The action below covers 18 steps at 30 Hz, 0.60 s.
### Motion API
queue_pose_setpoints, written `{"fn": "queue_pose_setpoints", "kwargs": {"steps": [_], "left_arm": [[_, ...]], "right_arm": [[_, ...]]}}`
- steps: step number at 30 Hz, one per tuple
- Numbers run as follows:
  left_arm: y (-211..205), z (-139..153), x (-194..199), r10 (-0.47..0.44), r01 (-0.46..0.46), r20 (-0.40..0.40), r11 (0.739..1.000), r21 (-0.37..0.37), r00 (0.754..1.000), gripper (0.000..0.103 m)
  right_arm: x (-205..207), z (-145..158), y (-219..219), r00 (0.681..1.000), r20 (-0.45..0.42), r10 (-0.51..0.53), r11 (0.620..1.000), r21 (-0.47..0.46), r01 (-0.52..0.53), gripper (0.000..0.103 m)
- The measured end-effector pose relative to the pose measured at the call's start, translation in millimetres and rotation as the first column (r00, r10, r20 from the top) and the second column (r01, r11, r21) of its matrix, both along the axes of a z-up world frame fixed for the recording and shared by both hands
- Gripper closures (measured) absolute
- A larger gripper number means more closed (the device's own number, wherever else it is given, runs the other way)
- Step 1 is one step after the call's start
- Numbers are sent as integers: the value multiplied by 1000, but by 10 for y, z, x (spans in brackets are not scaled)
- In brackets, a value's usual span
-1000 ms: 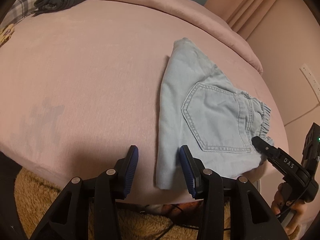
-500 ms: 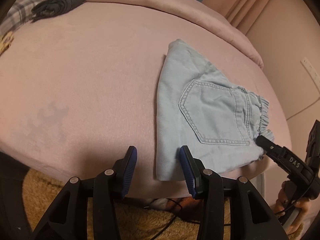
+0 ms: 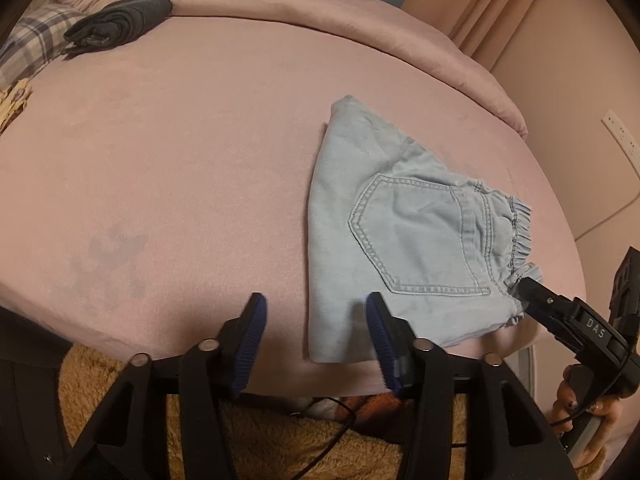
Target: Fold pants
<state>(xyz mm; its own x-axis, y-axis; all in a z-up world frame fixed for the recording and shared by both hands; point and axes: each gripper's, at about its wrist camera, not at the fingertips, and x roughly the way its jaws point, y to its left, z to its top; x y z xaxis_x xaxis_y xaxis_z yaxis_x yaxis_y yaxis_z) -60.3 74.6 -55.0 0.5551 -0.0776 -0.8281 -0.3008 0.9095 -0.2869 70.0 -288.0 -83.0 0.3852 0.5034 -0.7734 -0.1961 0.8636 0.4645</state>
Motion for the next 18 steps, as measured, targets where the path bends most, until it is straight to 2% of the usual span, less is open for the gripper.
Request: {"fn": "queue_pose_setpoints", "kwargs": {"steps": [3,6,8,9,18], "left_arm": [[-26,21,5,9,-9,11,1000,6,1000,44],[15,41,6,7,-7,27,1000,-22,1000,43],[44,48,12,11,-10,38,999,-43,999,34],[56,50,18,14,-12,43,999,-46,999,32],[74,33,103,8,-6,48,999,-44,999,32]], "right_arm": [[7,28,-43,1000,9,-10,1000,4,10,23],[18,48,-69,1000,15,-15,1000,13,15,23],[25,55,-78,1000,16,-20,1000,21,20,22],[33,53,-81,1000,15,-22,1000,23,22,19],[79,61,-21,1000,26,1,999,32,-2,14]]}}
